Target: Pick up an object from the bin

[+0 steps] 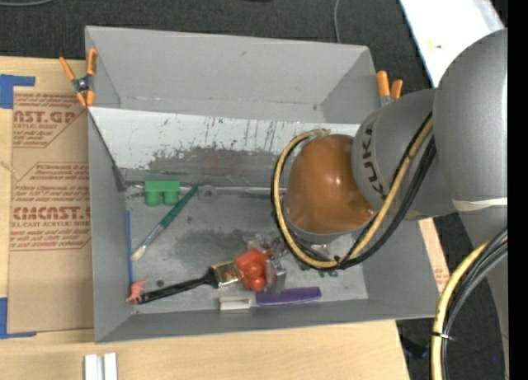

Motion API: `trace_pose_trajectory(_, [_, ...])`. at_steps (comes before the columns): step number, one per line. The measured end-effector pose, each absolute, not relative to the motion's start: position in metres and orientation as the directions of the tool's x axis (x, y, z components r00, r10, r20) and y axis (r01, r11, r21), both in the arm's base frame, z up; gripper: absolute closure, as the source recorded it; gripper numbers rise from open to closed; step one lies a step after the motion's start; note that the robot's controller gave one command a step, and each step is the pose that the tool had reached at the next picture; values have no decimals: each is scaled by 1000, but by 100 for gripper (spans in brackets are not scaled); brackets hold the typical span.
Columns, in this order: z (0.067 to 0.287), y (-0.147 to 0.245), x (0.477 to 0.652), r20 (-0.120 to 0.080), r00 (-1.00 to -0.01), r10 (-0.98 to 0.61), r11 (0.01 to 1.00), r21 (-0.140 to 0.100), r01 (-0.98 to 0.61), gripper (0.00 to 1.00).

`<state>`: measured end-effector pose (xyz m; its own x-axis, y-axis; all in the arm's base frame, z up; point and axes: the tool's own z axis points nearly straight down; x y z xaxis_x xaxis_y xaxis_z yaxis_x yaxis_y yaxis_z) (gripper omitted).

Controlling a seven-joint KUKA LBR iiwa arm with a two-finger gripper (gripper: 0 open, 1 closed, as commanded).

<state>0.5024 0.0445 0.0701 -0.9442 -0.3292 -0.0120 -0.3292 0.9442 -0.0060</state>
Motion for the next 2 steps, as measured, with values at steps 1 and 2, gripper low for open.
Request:
trace_pose_trajectory(1, [70, 45, 502, -12, -944, -330, 944, -6, -329, 100])
trace_pose_trajectory(2, [132, 49, 503, -6, -944, -330, 944, -5, -330, 100])
